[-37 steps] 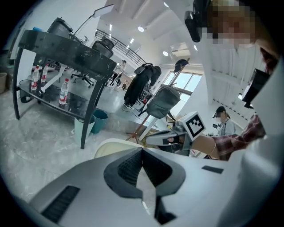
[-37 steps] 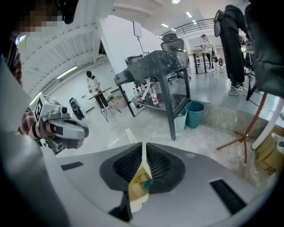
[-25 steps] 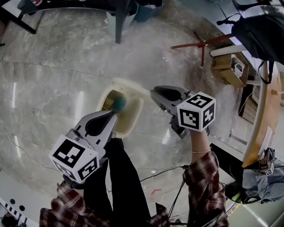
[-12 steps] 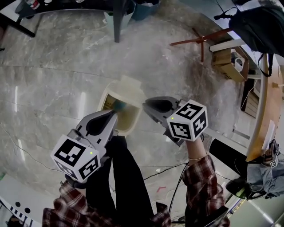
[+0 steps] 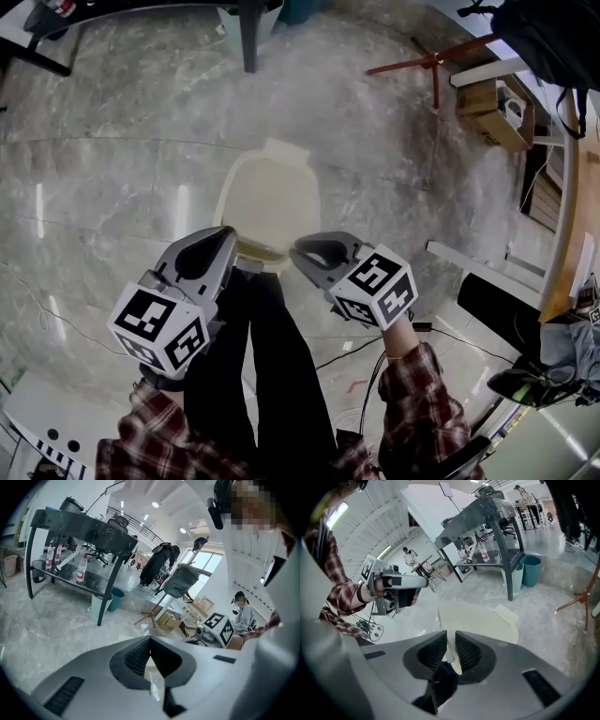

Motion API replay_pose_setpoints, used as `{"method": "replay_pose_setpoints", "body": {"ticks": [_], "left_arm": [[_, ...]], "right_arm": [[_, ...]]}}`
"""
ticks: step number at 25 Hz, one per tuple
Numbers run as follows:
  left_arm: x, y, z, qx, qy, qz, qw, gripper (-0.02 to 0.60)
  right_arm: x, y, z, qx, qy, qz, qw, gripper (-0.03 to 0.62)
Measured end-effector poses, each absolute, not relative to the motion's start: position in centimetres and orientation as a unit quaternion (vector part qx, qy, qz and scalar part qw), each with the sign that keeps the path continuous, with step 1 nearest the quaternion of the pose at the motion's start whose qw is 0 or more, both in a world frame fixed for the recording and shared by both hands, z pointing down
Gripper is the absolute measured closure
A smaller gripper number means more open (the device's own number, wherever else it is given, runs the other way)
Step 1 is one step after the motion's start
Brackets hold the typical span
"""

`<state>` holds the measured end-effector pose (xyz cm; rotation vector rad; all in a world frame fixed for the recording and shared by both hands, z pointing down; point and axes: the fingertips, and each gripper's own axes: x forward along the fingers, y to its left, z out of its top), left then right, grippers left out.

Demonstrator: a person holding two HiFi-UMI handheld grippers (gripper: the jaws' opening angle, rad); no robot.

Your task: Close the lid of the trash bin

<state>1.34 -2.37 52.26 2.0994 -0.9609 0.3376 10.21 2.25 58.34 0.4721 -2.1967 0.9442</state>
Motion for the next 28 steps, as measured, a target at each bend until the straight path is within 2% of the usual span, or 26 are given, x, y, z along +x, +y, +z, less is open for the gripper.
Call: {"method": "replay_pose_setpoints", "body": {"ticks": [8,16,28], "left_arm": [[0.8,-0.7,56.9,0.819,-0.369,0.153,0.412,0.570],[0.2,0.5,61.0,0.816,-0.352,0.178,0.422,0.569],[0.2,0.9,63.2,0.812,-0.348,0.190,0.429,0.569]], "right_arm": [[8.6,7.3,64.7,0.186,-0.831,0.385,0.357,0.531],[8.2,9.3,70.7,0.231,-0.808,0.383,0.383,0.579],[7.9,10.1,75.0,0.252,-0.782,0.391,0.415,0.580]]}}
